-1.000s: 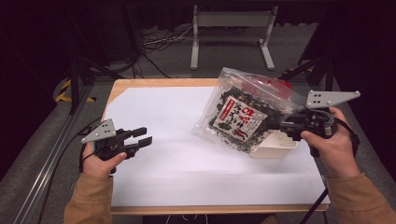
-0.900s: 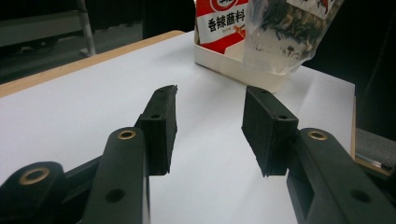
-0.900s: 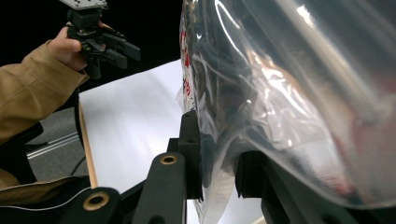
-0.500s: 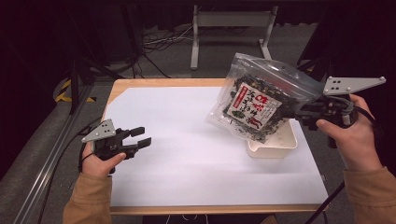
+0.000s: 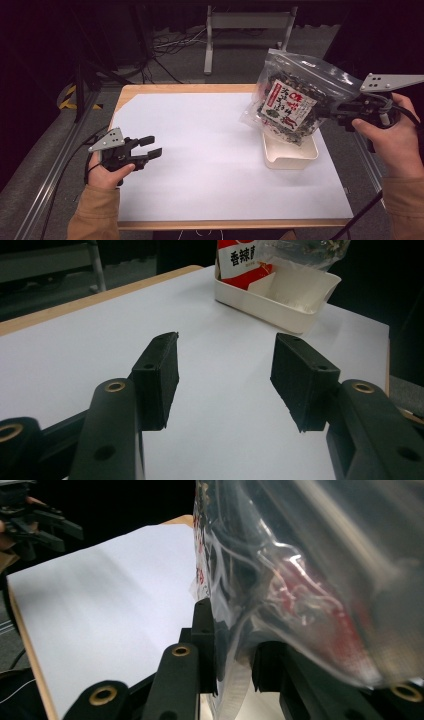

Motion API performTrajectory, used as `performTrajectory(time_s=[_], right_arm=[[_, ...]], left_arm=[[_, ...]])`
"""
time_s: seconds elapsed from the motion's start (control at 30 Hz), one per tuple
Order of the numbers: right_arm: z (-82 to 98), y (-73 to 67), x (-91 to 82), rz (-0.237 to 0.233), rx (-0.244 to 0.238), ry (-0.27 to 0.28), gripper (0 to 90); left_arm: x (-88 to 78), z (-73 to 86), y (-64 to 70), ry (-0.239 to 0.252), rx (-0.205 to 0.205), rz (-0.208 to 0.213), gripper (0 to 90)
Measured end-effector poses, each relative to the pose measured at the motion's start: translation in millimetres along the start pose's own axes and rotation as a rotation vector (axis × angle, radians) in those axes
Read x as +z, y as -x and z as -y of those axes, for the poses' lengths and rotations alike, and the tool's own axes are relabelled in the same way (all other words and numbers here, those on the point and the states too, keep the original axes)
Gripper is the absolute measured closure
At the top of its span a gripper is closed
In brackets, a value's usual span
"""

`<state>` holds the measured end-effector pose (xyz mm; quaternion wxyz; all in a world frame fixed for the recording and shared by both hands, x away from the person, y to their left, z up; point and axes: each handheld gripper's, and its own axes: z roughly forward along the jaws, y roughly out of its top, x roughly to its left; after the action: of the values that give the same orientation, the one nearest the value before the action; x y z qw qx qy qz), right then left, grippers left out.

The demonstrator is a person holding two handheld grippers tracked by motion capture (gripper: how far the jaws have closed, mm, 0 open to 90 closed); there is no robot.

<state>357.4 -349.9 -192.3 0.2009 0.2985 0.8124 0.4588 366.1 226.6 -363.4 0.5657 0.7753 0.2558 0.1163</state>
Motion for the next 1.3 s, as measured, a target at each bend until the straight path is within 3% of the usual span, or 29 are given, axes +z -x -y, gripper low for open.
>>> performTrajectory(time_s=[0.33,0.6,1.3], right_arm=[[5.5,16.0,1.2,0.061,0.055,-0.046,75.4],[7.1,20.7,2.8,0.102,0.079,-0.090,75.4],[21.7,24.9,24.5,0.130,0.127,-0.227,75.6]], left_arm=[[1.5,0.7,0.0,-0.001,-0.006,0.010,44.8],[1.0,0.8,-0.4,-0.007,-0.007,0.009,44.9],[3.3,1.5,0.3,-0.017,-0.006,0.011,45.0]])
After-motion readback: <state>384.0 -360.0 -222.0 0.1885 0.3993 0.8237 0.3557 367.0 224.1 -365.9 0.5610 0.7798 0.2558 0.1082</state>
